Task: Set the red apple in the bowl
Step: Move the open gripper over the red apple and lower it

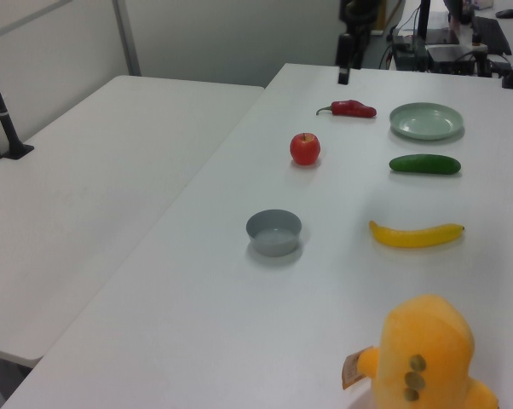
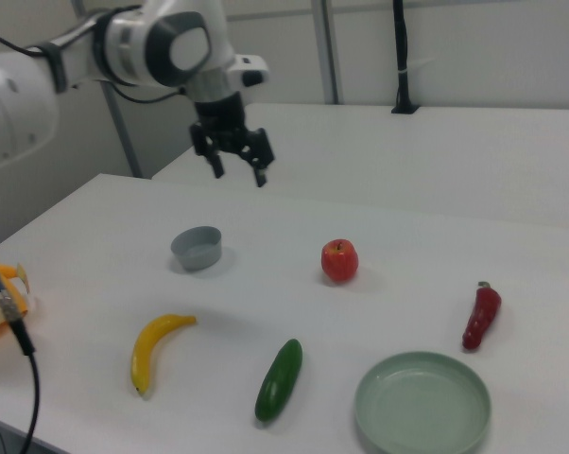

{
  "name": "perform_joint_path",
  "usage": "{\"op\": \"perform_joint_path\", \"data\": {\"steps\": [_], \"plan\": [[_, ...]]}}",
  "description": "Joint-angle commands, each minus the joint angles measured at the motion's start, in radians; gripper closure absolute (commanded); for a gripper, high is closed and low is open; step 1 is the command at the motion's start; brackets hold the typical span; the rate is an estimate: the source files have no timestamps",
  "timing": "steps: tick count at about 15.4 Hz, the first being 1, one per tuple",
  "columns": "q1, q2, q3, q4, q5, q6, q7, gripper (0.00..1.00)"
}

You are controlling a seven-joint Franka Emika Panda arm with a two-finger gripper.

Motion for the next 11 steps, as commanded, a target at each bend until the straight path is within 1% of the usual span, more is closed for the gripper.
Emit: {"op": "perform_joint_path", "data": {"steps": [1,4,6,11], "plan": [[-0.033,0.126,-0.008,0.102,-0.015,0.116,-0.087,0.0],[-0.068,0.174,-0.005,0.097,-0.012,0.222,-0.133,0.0],[-0.088,0.211,-0.005,0.092,-0.007,0.288,-0.133,0.0],[-0.097,0.28,-0.005,0.06,-0.006,0.392,-0.133,0.0]]}}
